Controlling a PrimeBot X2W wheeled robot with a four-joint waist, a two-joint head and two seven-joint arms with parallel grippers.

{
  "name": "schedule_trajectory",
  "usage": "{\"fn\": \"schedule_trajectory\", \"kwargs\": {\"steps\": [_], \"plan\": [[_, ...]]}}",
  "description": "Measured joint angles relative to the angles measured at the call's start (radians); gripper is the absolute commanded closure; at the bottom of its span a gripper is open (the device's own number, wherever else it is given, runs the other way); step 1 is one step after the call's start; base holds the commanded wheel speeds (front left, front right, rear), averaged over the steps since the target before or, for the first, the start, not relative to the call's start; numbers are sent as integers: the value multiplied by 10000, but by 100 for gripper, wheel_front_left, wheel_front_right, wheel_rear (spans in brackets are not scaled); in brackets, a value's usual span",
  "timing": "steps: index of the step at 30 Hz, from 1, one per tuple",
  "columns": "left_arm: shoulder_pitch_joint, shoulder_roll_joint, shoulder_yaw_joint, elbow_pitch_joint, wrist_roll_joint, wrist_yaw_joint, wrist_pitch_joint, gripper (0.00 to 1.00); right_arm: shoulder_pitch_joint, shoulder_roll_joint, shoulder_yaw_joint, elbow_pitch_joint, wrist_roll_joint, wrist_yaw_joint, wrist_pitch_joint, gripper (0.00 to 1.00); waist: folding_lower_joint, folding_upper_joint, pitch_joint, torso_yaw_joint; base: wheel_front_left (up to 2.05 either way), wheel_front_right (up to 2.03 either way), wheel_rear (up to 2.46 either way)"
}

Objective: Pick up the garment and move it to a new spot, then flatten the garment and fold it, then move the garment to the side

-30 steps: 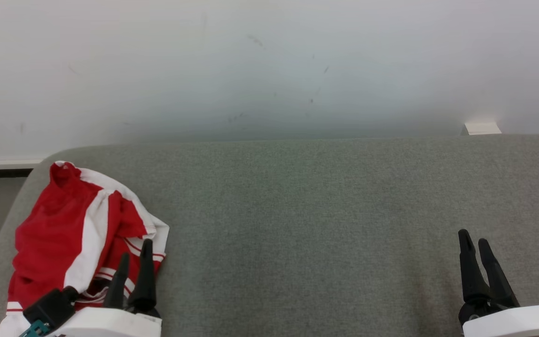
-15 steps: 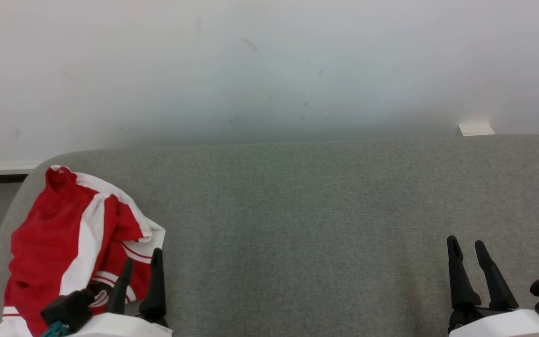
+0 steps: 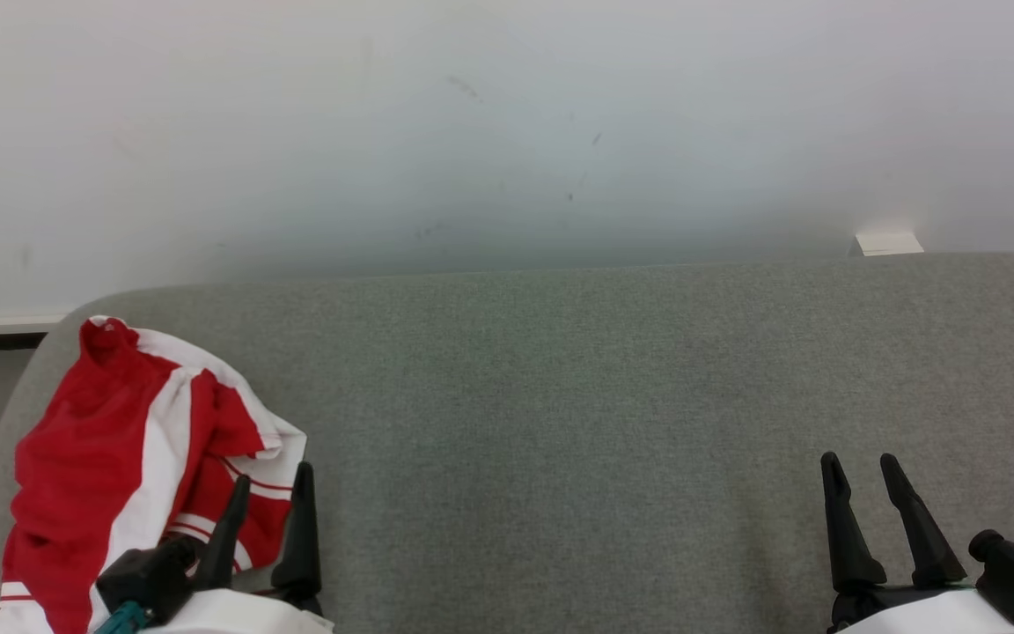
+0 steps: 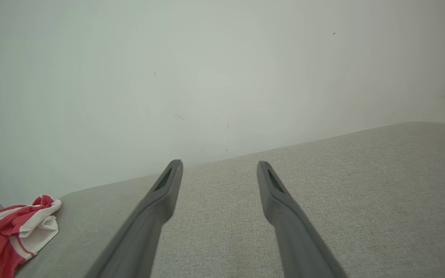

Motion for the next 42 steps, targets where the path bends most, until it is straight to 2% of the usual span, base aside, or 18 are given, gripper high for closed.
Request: {"fn": "schedule_trajectory", "kwargs": {"steps": [21, 42], "plan": [[-6, 15, -144, -73, 1628, 94, -439, 0, -34, 79, 54, 54, -1446, 0, -451, 0, 0, 0, -13, -107, 0, 0, 0], [-35, 35, -364, 58, 2585, 211, -853, 0, -51, 107, 230, 23, -2554, 0, -846, 0, 0, 0, -48, -207, 0, 0, 0]]}}
